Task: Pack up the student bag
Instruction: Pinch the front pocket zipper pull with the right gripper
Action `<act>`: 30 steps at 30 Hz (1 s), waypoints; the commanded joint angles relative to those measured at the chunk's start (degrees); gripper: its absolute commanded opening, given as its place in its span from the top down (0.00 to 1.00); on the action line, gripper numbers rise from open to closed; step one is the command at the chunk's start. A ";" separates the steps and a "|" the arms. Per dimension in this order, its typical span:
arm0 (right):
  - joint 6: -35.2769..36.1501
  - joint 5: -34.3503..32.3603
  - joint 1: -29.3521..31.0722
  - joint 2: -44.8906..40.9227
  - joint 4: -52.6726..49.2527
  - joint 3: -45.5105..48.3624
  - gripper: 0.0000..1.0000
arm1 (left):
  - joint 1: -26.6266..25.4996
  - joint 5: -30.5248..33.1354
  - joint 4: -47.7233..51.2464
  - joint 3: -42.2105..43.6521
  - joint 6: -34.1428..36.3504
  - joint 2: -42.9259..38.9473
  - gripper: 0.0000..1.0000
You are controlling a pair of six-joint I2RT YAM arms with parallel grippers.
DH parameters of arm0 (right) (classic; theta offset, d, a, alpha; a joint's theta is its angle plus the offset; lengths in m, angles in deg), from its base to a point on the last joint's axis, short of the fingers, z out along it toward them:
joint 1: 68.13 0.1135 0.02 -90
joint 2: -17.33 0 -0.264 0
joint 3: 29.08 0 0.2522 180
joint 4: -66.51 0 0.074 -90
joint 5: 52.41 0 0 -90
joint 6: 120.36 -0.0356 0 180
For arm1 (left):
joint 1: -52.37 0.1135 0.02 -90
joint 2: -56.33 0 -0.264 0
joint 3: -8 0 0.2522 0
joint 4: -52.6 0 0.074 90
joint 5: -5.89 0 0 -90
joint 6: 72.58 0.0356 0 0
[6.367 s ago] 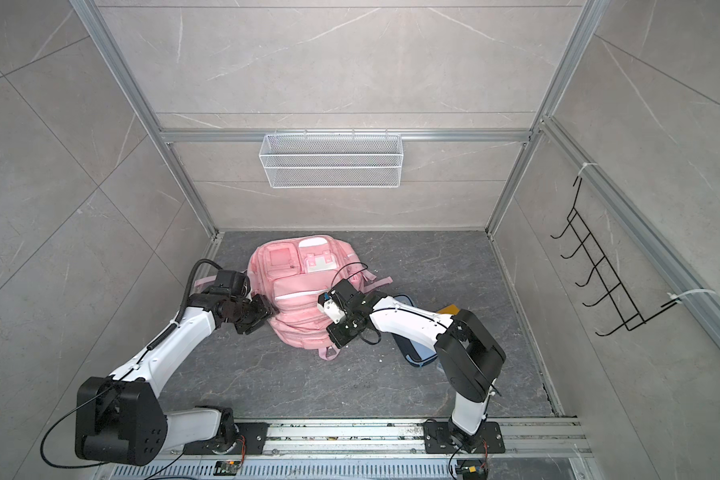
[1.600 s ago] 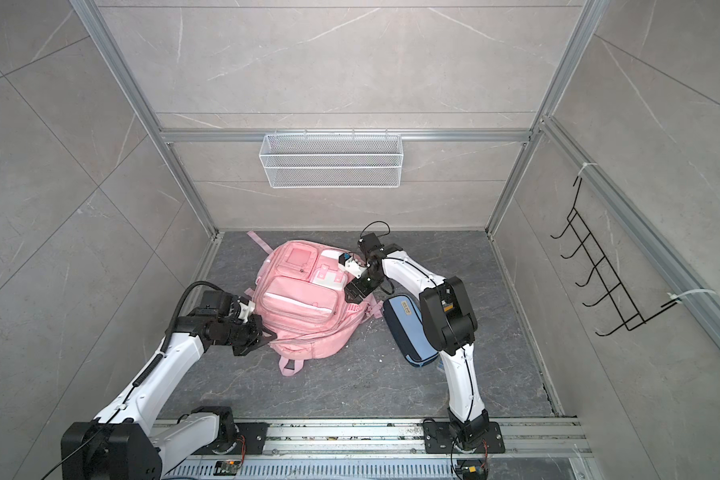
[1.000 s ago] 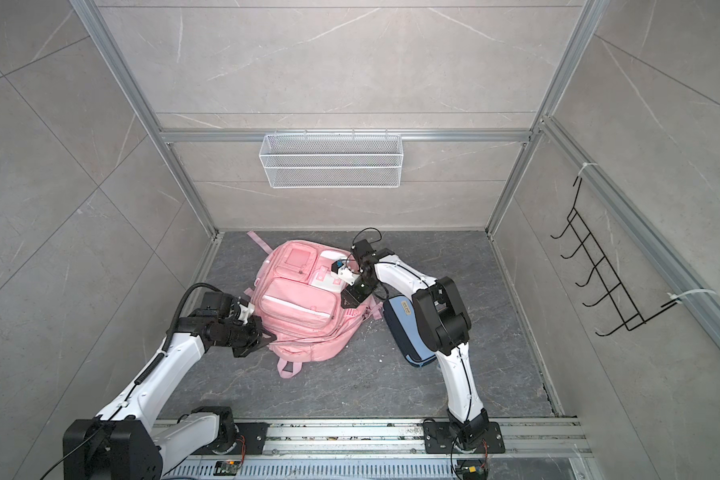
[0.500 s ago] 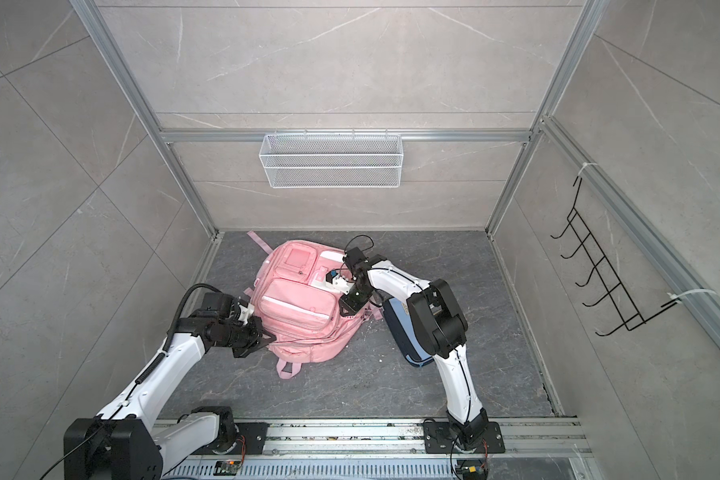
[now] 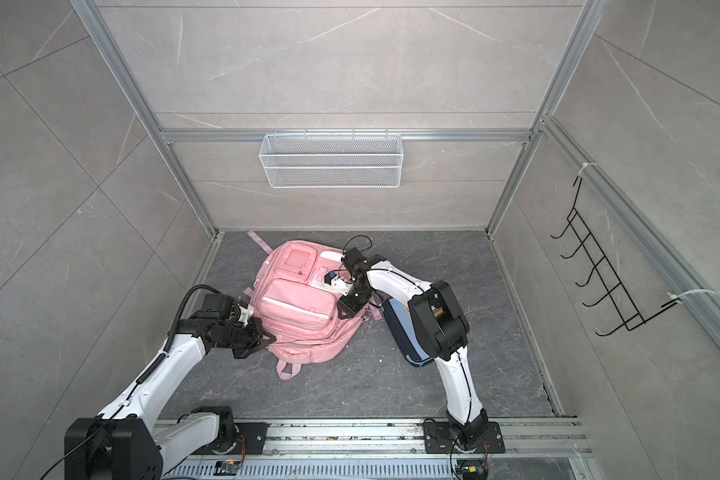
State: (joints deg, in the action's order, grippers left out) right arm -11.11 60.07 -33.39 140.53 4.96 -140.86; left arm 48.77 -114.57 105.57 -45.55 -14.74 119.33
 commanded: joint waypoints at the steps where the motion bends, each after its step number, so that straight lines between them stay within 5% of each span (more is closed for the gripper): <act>1: -0.80 2.51 0.66 -1.87 -0.21 -1.05 0.58 | -0.18 -4.28 -3.87 -0.95 0.11 -0.69 1.00; 10: -5.91 7.45 -2.60 4.78 -4.49 -8.98 0.63 | -0.17 -4.44 -3.78 -0.93 0.77 -0.27 1.00; 15: -10.27 13.43 -4.76 2.73 -0.01 -6.09 0.56 | -0.19 -4.81 -3.96 -0.81 0.85 -0.26 1.00; 30: -4.62 5.08 -5.39 4.97 -5.65 -7.47 0.73 | -0.18 -5.07 -4.81 -0.98 1.04 1.31 1.00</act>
State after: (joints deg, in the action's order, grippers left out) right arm -18.43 67.20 -39.12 144.05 2.38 -146.85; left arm 48.77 -115.64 104.58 -45.53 -14.72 120.53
